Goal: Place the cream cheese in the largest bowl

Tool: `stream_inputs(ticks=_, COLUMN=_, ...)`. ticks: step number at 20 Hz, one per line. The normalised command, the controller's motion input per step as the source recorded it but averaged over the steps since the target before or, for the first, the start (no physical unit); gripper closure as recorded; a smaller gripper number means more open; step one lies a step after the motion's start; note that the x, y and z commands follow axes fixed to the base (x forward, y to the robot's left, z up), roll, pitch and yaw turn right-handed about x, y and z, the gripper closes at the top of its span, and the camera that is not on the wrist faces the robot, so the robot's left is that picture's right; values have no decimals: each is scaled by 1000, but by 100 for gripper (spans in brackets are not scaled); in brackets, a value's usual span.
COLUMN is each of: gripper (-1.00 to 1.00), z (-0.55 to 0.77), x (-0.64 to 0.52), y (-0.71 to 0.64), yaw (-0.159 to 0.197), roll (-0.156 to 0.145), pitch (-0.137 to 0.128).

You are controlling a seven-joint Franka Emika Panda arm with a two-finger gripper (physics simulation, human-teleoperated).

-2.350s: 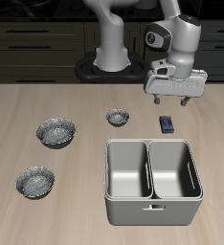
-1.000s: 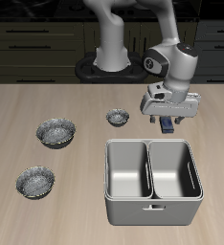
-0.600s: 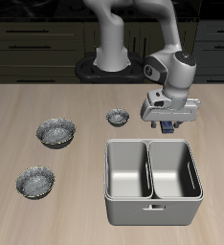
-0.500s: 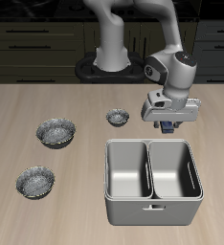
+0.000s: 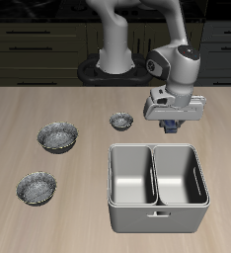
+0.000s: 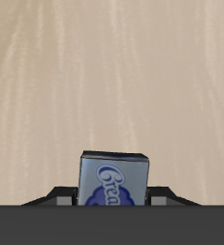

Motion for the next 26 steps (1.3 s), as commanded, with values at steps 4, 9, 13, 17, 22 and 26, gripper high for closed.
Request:
stream_inputs(ticks=4, gripper=100, z=403, x=29, y=-274, yaw=-13, roll=-10, pitch=-46)
stream_inputs(ticks=9, gripper=100, z=721, x=-104, y=-379, yaw=-30, roll=28, pitch=-90)
stream_inputs(ticks=13, gripper=100, z=639, x=-58, y=-489, yaw=-41, roll=12, pitch=-68)
stream_inputs(ticks=17, gripper=100, z=729, x=-68, y=-743, yaw=-8, roll=28, pitch=-82)
stream_inputs(ticks=22, gripper=100, z=464, x=-12, y=-718, yaw=10, roll=22, pitch=-40)
stream_inputs(ticks=26, gripper=100, z=221, x=19, y=-539, yaw=1, roll=16, pitch=14)
